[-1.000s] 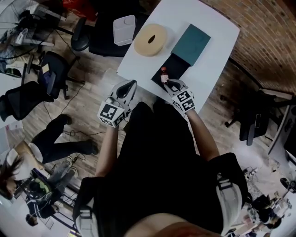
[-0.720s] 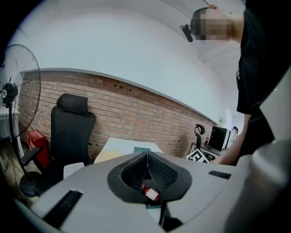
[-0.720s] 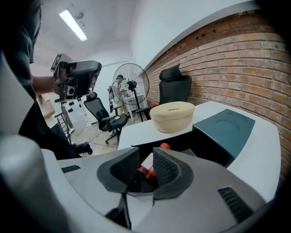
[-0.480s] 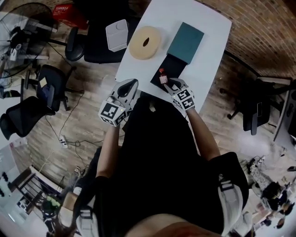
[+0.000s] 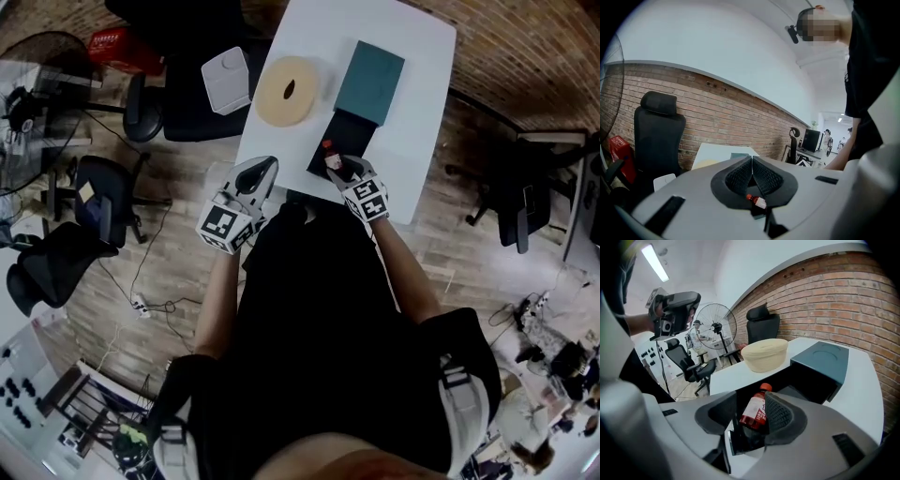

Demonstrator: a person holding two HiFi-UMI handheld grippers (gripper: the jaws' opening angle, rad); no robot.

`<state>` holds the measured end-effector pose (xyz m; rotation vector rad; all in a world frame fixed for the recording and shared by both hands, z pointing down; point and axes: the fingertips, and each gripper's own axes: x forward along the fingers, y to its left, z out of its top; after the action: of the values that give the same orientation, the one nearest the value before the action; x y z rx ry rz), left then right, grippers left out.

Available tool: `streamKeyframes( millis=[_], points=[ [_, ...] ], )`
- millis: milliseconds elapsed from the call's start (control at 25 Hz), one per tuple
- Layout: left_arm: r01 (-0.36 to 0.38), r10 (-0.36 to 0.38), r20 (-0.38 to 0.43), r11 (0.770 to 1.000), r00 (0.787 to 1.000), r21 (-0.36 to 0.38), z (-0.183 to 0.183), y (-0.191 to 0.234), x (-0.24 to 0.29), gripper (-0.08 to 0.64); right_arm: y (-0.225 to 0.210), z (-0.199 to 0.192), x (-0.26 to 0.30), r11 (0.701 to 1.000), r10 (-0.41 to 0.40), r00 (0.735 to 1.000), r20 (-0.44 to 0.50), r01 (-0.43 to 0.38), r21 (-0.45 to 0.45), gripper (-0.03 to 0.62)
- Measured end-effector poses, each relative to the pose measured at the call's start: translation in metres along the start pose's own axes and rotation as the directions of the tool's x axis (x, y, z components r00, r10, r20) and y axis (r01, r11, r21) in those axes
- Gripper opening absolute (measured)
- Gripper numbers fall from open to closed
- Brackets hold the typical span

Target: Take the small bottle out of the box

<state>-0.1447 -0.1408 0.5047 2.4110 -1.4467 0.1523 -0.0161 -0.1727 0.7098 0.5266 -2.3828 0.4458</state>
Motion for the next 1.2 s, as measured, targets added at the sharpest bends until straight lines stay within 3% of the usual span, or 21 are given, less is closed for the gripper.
streamKeyframes(
  millis=[640,1200],
  points=[
    [0.091,-0.09,-0.041,0.996,0.995,0.02,-0.005,0.026,-0.001,0.021,-0.009,-0.019,0.029,0.984,-0.134,0.988,-0.073,0.142,0.105,0.21],
    [0.157,-0.155,-0.051,0.987,0.987,0.037,-0.003,0.038,-0.004,0.021,-0.011,-0.027,0.034,0.962,-0.233,0.959,-0.163,0.252,0.105,0.216]
  ],
)
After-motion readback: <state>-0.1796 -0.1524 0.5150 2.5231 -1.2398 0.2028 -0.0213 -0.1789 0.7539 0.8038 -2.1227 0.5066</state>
